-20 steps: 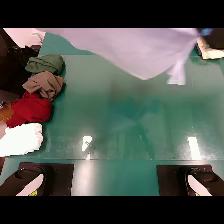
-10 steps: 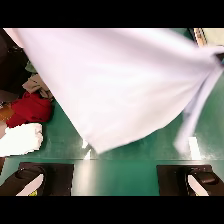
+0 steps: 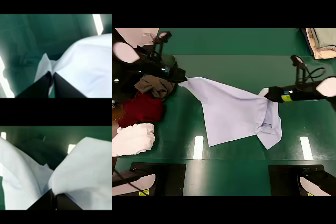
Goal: Fold the shirts.
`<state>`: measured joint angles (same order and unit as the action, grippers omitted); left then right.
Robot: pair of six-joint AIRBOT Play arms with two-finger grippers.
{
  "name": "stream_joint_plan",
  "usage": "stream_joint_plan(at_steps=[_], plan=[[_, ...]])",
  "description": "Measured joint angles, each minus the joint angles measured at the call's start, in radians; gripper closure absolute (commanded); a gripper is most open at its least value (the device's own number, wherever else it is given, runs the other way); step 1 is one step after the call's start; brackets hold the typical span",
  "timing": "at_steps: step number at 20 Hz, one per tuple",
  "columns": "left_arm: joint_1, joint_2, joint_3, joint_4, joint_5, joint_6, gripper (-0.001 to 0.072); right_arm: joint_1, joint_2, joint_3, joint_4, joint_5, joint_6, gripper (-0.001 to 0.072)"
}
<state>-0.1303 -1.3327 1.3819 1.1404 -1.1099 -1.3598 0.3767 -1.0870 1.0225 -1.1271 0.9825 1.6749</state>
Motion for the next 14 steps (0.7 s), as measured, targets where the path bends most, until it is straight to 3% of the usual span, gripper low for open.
stream_joint_plan(at_steps=[1,2,5,8,9,10,11,14], plan=[[0.000,-0.031,-0.010,0.001,0.036,-0.006,0.0084,-0.005,-0.039,0.011,0.001,-0.037,0.000,0.0286],[0.000,-0.051,-0.014,0.001,0.066,-0.014,0.0095,-0.015,-0.079,0.033,0.002,-0.067,0.000,0.0224],[0.000,-0.082,0.019,0.023,0.082,-0.023,0.0096,-0.075,-0.165,0.133,0.002,-0.058,0.000,0.0278],[0.000,-0.083,0.064,0.081,-0.037,-0.027,0.0097,-0.161,-0.187,0.235,0.001,0.085,-0.049,0.0279],[0.000,-0.072,0.055,0.085,-0.071,-0.027,0.0097,-0.189,-0.177,0.254,0.000,0.140,-0.074,0.0314],[0.000,-0.054,0.023,0.082,-0.099,-0.030,0.0097,-0.218,-0.156,0.265,0.000,0.199,-0.103,0.0428],[0.000,-0.031,-0.026,0.063,-0.114,-0.033,0.0097,-0.246,-0.127,0.266,0.001,0.249,-0.129,0.0476],[0.000,0.070,-0.271,-0.085,-0.097,-0.042,0.0097,-0.323,-0.019,0.217,0.000,0.330,-0.175,0.0534]])
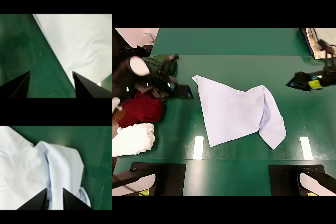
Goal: Fold the shirts.
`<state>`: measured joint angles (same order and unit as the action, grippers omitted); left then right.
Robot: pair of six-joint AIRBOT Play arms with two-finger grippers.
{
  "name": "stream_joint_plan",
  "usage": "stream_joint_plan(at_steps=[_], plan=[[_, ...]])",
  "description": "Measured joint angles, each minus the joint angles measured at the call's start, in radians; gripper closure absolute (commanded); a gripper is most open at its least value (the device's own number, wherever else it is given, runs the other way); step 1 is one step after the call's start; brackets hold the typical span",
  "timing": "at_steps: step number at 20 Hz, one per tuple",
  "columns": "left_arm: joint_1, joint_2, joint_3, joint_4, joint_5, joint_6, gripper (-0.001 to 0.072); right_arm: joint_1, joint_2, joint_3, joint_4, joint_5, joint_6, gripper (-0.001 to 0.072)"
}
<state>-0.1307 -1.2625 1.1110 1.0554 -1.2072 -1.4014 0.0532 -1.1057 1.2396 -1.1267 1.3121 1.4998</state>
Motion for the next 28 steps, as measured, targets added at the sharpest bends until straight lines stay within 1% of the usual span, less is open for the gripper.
stream_joint_plan(at_steps=[3,7,8,9,10,12,14,17,19,23,28], plan=[[0.000,0.120,-0.280,-0.162,0.056,0.000,0.0097,-0.072,0.113,-0.083,0.001,0.023,-0.021,0.0534],[0.000,0.247,-0.565,-0.311,0.127,0.016,0.0100,-0.142,0.210,-0.177,0.021,0.019,-0.030,0.0534],[0.000,0.264,-0.612,-0.348,0.140,0.028,0.0199,-0.156,0.224,-0.192,0.035,0.016,-0.033,0.0534],[-0.003,0.276,-0.653,-0.383,0.154,0.043,0.0243,-0.166,0.232,-0.202,0.046,0.013,-0.034,0.0534],[-0.014,0.285,-0.682,-0.407,0.169,0.058,0.0242,-0.172,0.238,-0.210,0.060,0.008,-0.034,0.0534],[-0.075,0.296,-0.719,-0.448,0.203,0.072,0.0239,-0.177,0.246,-0.220,0.092,-0.003,-0.036,0.0534],[-0.168,0.302,-0.738,-0.465,0.257,0.063,0.0238,-0.172,0.251,-0.225,0.111,-0.013,-0.036,0.0534],[-0.290,0.305,-0.753,-0.461,0.328,-0.002,0.0239,-0.158,0.254,-0.228,0.127,-0.024,-0.036,0.0534],[-0.336,0.306,-0.757,-0.462,0.375,-0.036,0.0239,-0.154,0.255,-0.229,0.133,-0.027,-0.036,0.0534],[-0.374,0.304,-0.761,-0.475,0.442,-0.073,0.0239,-0.150,0.255,-0.229,0.138,-0.033,-0.036,0.0534],[-0.385,0.304,-0.761,-0.501,0.493,-0.087,0.0240,-0.150,0.255,-0.229,0.140,-0.037,-0.036,0.0534]])
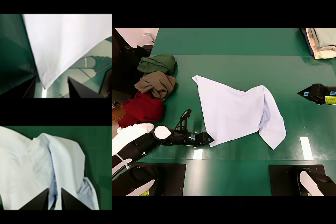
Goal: Fold the shirts.
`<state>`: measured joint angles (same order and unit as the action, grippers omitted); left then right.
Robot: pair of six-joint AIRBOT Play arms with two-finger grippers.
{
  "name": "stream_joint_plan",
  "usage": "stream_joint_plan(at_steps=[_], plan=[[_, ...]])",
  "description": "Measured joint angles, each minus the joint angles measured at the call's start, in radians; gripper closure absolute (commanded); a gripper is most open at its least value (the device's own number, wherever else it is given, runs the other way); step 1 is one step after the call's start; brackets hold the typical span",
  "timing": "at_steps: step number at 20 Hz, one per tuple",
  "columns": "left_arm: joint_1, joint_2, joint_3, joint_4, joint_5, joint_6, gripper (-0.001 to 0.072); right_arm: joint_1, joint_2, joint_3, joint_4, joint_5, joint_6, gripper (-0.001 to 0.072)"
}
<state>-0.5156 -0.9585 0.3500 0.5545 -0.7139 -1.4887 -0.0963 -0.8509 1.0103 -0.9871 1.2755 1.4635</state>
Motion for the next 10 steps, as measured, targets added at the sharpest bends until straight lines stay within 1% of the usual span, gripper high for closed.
stream_joint_plan(at_steps=[10], plan=[[-0.002,-0.001,0.000,-0.024,0.048,-0.004,0.0241,0.000,0.000,0.000,0.001,-0.013,0.000,0.0534]])
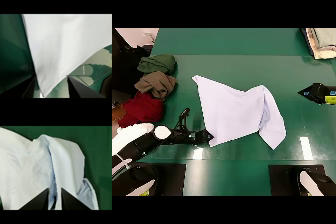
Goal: Fold the shirts.
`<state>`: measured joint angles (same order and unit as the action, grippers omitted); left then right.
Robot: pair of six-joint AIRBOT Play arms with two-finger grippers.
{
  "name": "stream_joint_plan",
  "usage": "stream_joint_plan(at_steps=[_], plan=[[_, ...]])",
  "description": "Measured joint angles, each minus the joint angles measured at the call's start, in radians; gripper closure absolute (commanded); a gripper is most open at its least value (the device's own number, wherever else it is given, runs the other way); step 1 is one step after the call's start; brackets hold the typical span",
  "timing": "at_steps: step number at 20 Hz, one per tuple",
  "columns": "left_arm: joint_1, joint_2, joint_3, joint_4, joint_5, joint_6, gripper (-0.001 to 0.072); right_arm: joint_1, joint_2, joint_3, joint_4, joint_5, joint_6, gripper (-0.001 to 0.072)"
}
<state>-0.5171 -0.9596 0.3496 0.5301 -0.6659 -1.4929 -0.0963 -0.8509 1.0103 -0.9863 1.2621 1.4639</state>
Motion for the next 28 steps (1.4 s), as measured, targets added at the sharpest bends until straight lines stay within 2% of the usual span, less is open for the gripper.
stream_joint_plan(at_steps=[4,5,6,7,12,15,18,23,28], plan=[[-0.019,-0.045,0.003,-0.046,0.019,0.003,0.0242,0.000,0.000,0.000,0.000,-0.011,0.001,0.0534],[-0.034,-0.068,0.009,-0.063,0.019,0.008,0.0351,0.000,0.000,0.000,0.000,-0.012,0.001,0.0534],[-0.046,-0.086,0.015,-0.069,0.019,0.013,0.0560,0.000,0.000,0.000,0.000,-0.014,0.001,0.0534],[-0.056,-0.102,0.020,-0.068,0.019,0.018,0.0686,0.000,0.000,0.000,0.000,-0.014,0.001,0.0534],[-0.076,-0.125,0.108,-0.071,-0.022,0.064,0.0685,0.000,0.000,0.000,-0.006,-0.017,0.001,0.0534],[-0.051,-0.128,0.188,-0.011,-0.094,0.077,0.0685,0.000,0.000,0.000,-0.022,-0.004,0.001,0.0530],[0.061,-0.129,0.280,0.077,-0.216,0.084,0.0685,-0.008,0.000,-0.020,-0.088,0.037,0.001,0.0365],[0.286,-0.092,0.425,0.248,-0.375,0.092,0.0685,-0.101,-0.019,-0.187,-0.130,0.084,-0.035,0.0365],[0.414,-0.045,0.518,0.335,-0.460,0.095,0.0685,-0.136,-0.156,-0.327,-0.010,0.034,-0.145,0.0365]])
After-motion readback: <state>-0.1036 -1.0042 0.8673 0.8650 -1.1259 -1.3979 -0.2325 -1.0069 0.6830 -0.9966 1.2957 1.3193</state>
